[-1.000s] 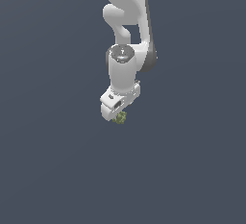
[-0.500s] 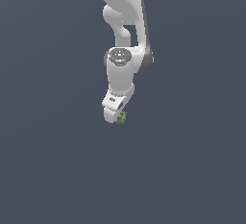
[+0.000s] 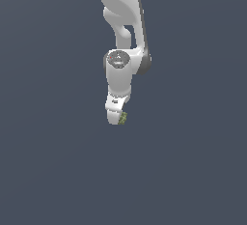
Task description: Pick up the object and move it to a goal position.
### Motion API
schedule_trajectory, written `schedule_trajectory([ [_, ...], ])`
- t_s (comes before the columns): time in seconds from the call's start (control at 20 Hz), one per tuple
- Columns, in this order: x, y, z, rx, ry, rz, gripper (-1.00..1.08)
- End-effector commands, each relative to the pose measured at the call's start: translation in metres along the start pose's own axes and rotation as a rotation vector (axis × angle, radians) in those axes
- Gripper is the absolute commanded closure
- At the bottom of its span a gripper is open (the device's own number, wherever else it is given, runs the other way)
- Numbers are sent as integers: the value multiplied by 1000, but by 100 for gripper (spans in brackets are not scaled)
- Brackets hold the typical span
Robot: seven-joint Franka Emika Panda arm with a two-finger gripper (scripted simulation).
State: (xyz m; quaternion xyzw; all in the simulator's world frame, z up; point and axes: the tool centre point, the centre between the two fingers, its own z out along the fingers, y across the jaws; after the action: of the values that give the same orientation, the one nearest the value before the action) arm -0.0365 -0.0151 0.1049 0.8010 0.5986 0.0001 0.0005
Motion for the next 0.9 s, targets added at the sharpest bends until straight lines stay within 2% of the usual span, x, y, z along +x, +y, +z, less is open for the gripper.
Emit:
schedule_trajectory([
  [0.0, -1, -1, 2, 0, 0, -38, -92],
  [0.6, -3, -3, 6, 1, 0, -88, -92],
  [0.85, -3, -3, 21, 1, 1, -89, -92],
])
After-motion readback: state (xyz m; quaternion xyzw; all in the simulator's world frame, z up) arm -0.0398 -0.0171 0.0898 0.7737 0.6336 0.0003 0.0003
